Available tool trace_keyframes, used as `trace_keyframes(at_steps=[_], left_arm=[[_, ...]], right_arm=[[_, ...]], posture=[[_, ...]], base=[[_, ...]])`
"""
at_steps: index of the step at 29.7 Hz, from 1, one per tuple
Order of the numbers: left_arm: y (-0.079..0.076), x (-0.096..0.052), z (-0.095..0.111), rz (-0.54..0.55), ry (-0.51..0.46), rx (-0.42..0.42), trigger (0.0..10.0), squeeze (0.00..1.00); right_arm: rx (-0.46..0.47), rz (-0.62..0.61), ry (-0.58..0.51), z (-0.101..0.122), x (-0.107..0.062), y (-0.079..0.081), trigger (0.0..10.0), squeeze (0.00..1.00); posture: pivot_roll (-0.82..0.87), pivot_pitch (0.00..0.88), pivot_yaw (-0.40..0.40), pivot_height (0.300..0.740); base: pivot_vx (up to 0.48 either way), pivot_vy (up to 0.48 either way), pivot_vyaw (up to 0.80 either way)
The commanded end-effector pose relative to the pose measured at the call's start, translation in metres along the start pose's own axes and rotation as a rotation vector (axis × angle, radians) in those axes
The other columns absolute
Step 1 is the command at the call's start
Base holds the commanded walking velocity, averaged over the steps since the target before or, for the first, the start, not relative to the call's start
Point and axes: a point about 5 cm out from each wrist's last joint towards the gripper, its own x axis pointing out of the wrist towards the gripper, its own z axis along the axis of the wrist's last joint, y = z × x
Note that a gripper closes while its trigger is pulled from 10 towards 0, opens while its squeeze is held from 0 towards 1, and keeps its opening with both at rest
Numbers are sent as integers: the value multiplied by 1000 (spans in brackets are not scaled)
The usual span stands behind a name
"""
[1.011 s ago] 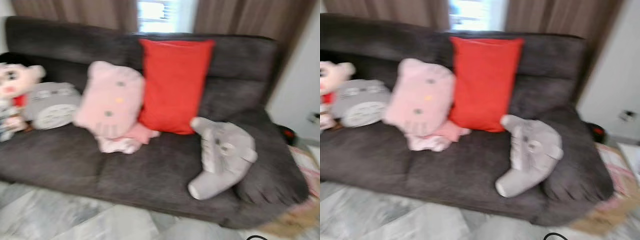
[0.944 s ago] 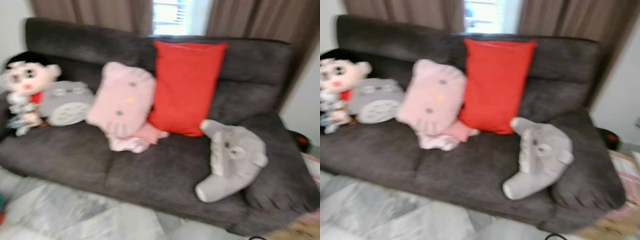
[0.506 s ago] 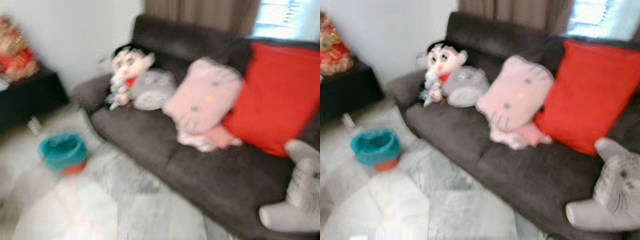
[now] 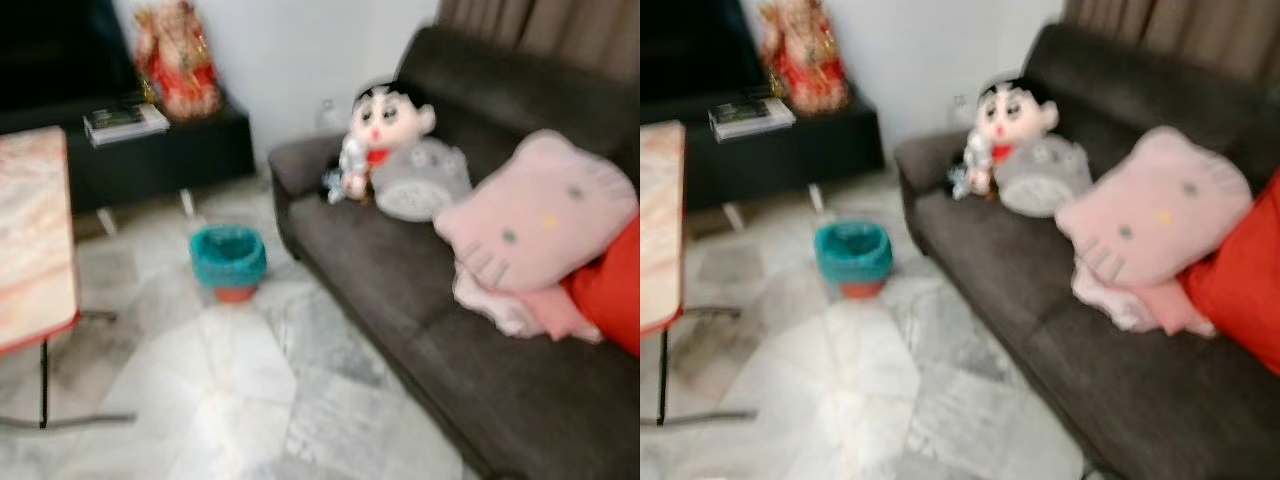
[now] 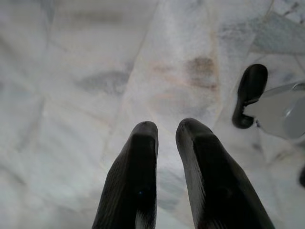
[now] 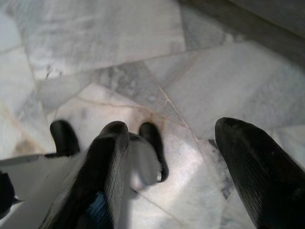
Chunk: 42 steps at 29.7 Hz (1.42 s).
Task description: Setting the table
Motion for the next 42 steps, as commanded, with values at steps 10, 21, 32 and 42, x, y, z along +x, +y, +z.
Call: trace_keyframes(at_steps=[10,21,32,42], left_arm=[[1,-2,-11,1,40,25,10000,0],[-1,-2,-13,-2,42,7,10000,0],[0,-3,-18,4,60,15,10000,0],[0,-3,-18,2,55,16,10000,0]], right_arm=[[1,-20,10,-2,-1,-6,10000,0],[60,-37,-8,-4,-2,-8,10000,0],[63,-27,-4,-8,-3,-9,10000,0],[56,-26,-10,-7,-3,-8,10000,0]], posture=[[-55,43,-10,740],[-51,16,-21,740],[-41,0,-27,740],[-43,0,-23,740]], base=[[0,0,800],[0,0,291],[0,291,0],[0,414,0]])
